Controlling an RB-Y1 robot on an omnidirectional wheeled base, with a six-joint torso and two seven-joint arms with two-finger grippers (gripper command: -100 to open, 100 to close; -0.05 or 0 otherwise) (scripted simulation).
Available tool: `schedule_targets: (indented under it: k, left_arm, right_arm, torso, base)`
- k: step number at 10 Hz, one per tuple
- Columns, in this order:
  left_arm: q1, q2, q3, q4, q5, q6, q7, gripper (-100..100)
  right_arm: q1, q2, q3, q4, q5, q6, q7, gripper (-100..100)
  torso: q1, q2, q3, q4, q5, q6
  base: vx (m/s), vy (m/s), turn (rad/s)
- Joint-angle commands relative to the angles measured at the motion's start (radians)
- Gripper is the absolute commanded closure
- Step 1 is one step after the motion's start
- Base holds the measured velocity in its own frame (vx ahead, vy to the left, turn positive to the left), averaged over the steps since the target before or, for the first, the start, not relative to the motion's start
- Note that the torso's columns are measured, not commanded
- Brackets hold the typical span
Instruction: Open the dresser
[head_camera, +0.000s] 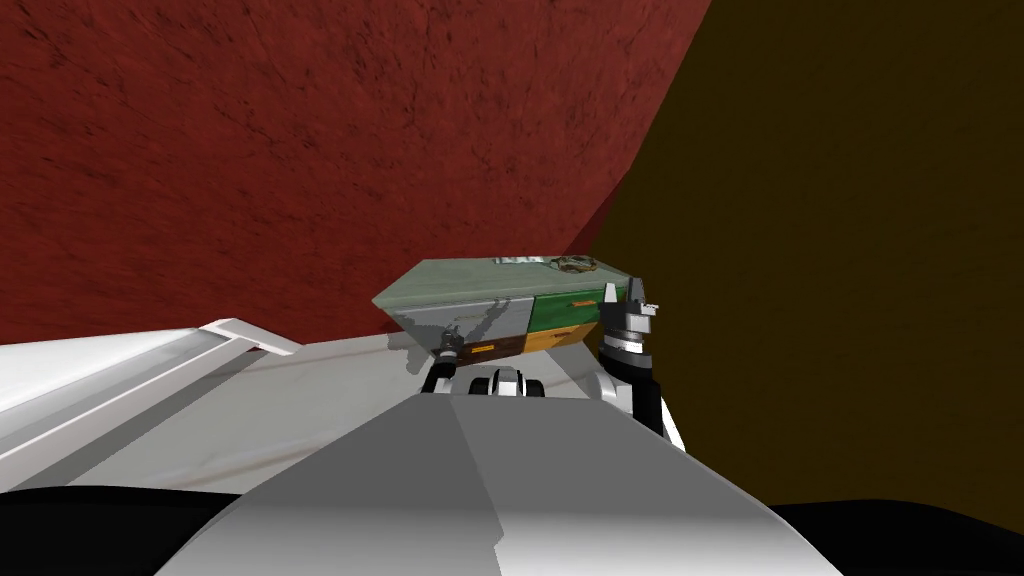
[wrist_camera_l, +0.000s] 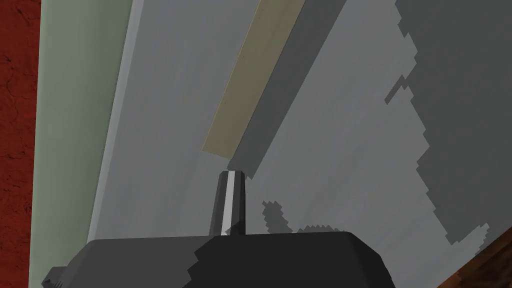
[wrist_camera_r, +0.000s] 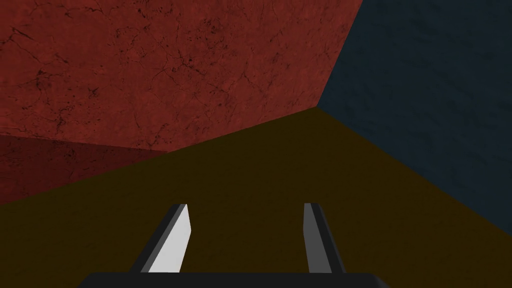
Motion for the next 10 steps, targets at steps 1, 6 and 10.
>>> schedule_targets:
  k: [1,6,10]
  left_arm:
    - [0.019,0.003,-0.007,-0.024,-0.001,0.007,0.003,100]
    - [0.014,0.097,-0.005,-0.017,-0.001,0.008,0.001,-100]
    - [0.005,0.175,0.002,-0.017,-0.001,0.03,-0.003,-100]
  right_arm:
    - [0.0,0.0,0.0,0.0,0.0,0.0,0.0,0]
    - [0.001,0.0,0.0,0.0,0.0,0.0,0.0,0]
    - [0.0,0.0,0.0,0.0,0.0,0.0,0.0,0]
  torso:
    - [0.002,-0.003,-0.002,-0.001,0.0,0.0]
    - [0.003,-0.01,-0.007,-0.003,0.001,0.0]
    - [0.002,-0.007,-0.004,-0.002,0.001,0.0]
  base:
    - [-0.184,-0.053,0.006]
    - [-0.012,-0.006,0.0]
    - [0.054,0.003,-0.001]
